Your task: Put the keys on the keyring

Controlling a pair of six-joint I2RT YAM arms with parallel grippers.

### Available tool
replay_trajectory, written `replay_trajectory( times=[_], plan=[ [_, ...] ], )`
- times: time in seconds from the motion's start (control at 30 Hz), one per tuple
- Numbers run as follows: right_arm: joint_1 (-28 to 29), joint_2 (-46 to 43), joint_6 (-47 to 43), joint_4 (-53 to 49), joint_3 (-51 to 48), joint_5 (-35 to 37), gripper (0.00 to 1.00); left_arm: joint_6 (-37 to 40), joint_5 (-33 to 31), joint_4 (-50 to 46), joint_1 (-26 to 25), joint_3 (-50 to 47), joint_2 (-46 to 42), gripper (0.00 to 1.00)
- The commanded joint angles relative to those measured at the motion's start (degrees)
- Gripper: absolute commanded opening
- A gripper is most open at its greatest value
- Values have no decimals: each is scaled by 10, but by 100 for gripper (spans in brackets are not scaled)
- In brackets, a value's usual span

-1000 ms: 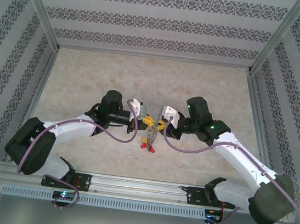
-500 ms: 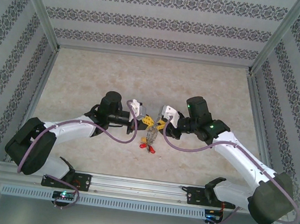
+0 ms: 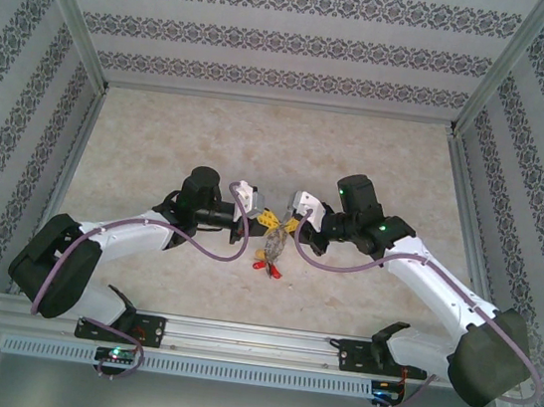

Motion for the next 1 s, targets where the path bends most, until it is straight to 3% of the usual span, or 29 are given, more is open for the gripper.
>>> replay_trajectory(
  times=[0.0, 0.43, 0.87, 0.97],
  plan=[
    [-5, 2, -4, -2, -6, -8, 0, -3, -4, 49, 5, -3, -19, 0],
    [-6, 45, -4, -7, 8, -46, 0, -38, -7, 158, 2, -13, 20, 0],
    [-8, 48, 9, 28, 5, -68, 0, -49, -28, 190, -7, -33, 39, 0],
    [-9, 49, 13, 39, -1, -69, 11, -52, -30, 196, -9, -36, 43, 0]
  ],
)
